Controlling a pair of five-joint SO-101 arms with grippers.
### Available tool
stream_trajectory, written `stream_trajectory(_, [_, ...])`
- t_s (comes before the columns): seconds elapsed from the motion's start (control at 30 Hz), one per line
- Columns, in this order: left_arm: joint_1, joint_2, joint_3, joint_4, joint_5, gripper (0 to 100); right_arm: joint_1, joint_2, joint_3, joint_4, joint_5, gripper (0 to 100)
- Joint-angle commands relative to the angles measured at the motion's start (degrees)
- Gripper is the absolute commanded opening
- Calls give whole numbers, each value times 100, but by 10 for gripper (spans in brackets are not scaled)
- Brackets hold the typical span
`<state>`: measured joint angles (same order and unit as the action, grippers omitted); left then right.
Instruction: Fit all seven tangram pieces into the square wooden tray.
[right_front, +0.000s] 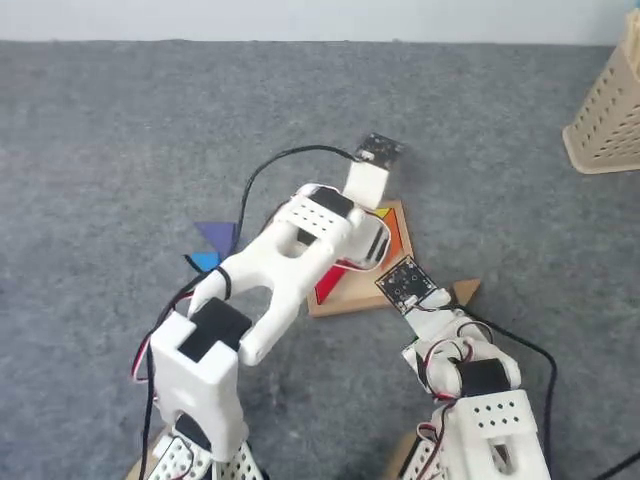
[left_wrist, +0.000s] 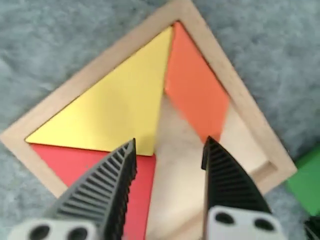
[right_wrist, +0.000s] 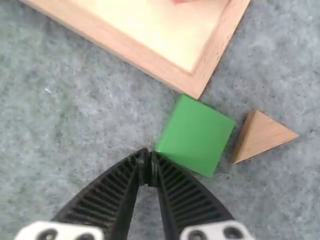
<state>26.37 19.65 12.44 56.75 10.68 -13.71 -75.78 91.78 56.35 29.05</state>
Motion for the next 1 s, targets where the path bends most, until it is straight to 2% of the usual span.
stream_trajectory(0.0, [-18,-149,-224,-105,-79,207,-40,-154,-62,-48,97,7])
stream_trajectory(0.17, [-255,-149,-321,-79,-70,207,-40,-154,-53,-48,97,7])
stream_trajectory(0.27, [-571,-343,-488,255,-44,207,-40,-154,-53,-48,97,7])
stream_trajectory(0.5, [-2075,-1591,-189,923,-97,207,-31,-154,-35,-48,97,7])
stream_trajectory(0.73, [-3587,-2048,778,844,-853,207,-31,-154,-35,-48,105,7])
stream_trajectory(0.87, [-3771,-2057,1244,475,-835,207,-31,-154,-35,-48,105,7])
stream_trajectory(0.97, [-3763,-2057,1560,97,-545,207,-22,-154,-35,-48,105,7])
